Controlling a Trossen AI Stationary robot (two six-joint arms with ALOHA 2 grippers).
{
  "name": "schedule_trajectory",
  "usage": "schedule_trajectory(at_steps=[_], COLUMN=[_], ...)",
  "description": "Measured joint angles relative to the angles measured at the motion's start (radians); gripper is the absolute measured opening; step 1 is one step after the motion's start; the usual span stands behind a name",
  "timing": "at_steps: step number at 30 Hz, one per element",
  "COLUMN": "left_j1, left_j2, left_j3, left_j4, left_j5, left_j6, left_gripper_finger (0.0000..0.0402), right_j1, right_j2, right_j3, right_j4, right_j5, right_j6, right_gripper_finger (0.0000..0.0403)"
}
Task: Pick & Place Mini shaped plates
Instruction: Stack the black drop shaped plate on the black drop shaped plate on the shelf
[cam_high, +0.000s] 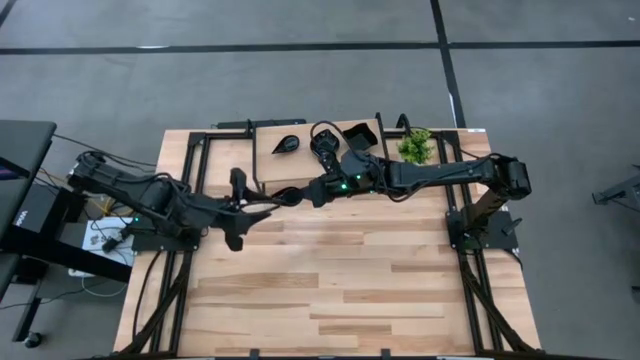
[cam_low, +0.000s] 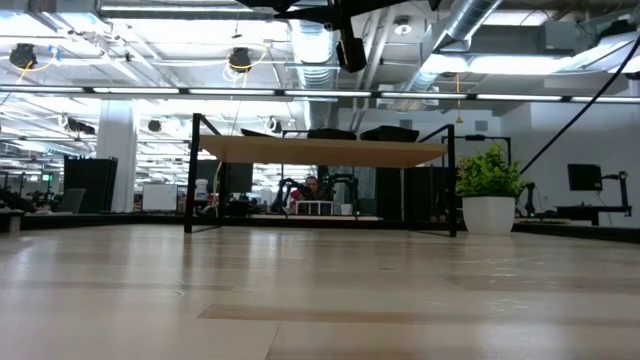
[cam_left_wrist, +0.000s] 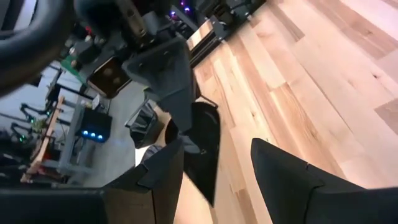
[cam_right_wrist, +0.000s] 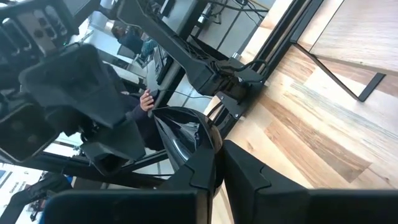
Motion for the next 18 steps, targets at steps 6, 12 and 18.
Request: schedule_trajectory(at_steps=[6, 12, 18], left_j1=[-0.009, -0.009, -0.007], left_j2=[0.046, 0.129, 0.151], left_j3=[0.000, 0.000, -0.001], left_j4=[0.000, 0.001, 0.001], left_j5=[0.000, -0.014, -0.107], left_j6=[0.063, 0.145, 0.145], left_gripper_finger=[0.0190, 0.0190, 0.0190], right_j1=[0.000, 0.000, -0.001], right_j2=[0.000, 0.000, 0.000], right_j3=[0.000, 0.000, 0.000], right_j4=[0.000, 0.000, 0.000], right_j5=[0.000, 0.000, 0.004], right_j6=[0.002, 0.001, -0.006], right_gripper_finger=[0.0026, 0.0026, 0.0027])
